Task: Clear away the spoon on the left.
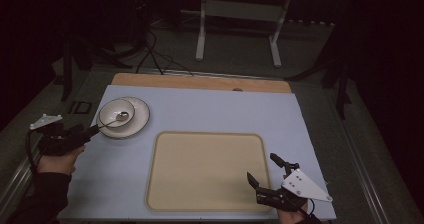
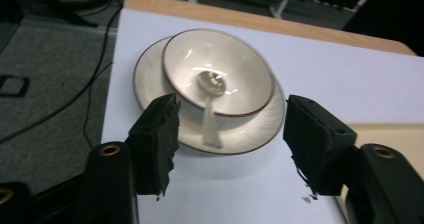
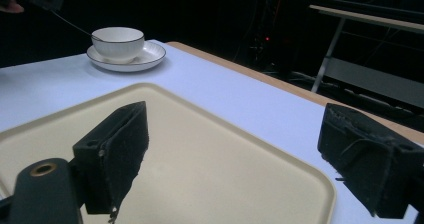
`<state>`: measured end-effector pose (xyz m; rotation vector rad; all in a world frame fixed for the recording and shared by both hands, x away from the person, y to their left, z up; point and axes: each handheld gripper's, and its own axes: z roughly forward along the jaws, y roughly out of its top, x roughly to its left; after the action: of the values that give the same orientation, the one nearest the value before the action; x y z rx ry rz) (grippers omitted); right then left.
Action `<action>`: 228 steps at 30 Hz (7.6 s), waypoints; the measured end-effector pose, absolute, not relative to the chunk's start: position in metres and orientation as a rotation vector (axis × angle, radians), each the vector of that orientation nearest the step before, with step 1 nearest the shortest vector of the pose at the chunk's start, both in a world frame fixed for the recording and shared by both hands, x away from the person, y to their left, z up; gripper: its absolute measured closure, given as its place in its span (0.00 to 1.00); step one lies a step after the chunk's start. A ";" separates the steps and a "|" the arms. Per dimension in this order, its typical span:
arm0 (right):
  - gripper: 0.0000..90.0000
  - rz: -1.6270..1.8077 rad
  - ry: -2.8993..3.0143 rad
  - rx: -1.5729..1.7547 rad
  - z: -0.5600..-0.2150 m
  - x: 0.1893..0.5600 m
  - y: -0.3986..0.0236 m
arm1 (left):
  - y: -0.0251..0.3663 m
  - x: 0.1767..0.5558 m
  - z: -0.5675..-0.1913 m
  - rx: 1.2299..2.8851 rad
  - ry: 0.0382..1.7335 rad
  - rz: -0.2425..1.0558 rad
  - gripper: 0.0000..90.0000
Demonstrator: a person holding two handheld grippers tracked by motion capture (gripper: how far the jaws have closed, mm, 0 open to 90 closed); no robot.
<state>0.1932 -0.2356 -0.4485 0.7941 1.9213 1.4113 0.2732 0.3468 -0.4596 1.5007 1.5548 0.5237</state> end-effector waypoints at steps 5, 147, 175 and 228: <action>0.14 1.409 1.926 0.797 -0.449 0.194 -0.235 | 0.349 0.276 -0.468 1.456 1.586 0.496 0.55; 0.15 1.420 1.958 0.809 -0.452 0.198 -0.235 | 0.225 0.266 -0.351 2.010 0.828 0.228 0.99; 0.15 1.417 1.968 0.813 -0.453 0.199 -0.235 | 0.176 0.271 -0.382 2.218 0.660 -0.015 0.99; 0.15 1.414 1.986 0.809 -0.454 0.200 -0.236 | 0.128 0.333 -0.448 2.190 0.813 -0.140 0.93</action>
<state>0.2002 -0.2356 -0.4541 0.8095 1.9864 1.4140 0.3330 0.1279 -0.4484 2.1903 0.8128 -0.1395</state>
